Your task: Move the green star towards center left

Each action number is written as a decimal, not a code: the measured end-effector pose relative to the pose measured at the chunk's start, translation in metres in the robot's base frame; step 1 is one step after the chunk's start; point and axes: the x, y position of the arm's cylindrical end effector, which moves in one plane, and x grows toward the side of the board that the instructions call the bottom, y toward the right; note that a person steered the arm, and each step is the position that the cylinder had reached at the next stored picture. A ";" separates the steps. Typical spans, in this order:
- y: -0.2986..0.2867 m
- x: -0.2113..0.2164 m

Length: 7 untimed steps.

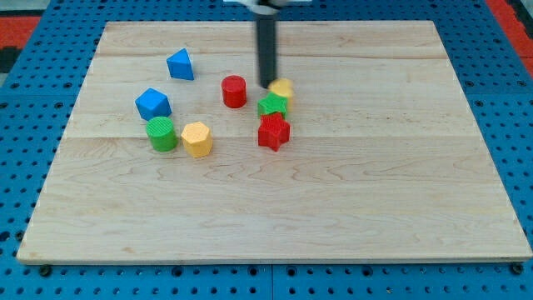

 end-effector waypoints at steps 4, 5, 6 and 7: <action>-0.042 0.058; -0.131 0.058; -0.144 0.040; -0.144 0.033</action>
